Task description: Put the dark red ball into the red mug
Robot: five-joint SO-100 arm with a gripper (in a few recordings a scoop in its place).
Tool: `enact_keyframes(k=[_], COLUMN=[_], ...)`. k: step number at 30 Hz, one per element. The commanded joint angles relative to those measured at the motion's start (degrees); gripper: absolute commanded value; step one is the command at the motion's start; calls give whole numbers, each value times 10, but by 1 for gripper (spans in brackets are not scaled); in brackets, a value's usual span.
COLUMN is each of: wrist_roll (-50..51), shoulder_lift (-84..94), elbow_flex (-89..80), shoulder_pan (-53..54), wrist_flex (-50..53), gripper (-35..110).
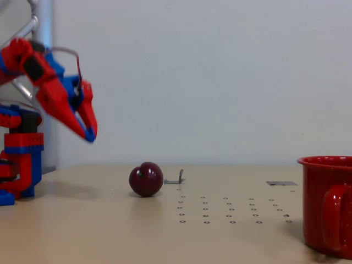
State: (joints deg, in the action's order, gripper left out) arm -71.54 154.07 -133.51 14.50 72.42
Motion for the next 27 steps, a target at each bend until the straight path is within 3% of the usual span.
enact_keyframes(k=[1,3,8,14,27], wrist_roll=[-58,-85,-145,-116,-62], shoulder_lift=[-44,-63,-63,-134,-314], elbow_flex=[101,127,140,200,185], shoulder_pan=[25,45,71,57,18], wrist_flex=[-7,-44,-130,-131,-243], gripper=[19,29,35,39,43])
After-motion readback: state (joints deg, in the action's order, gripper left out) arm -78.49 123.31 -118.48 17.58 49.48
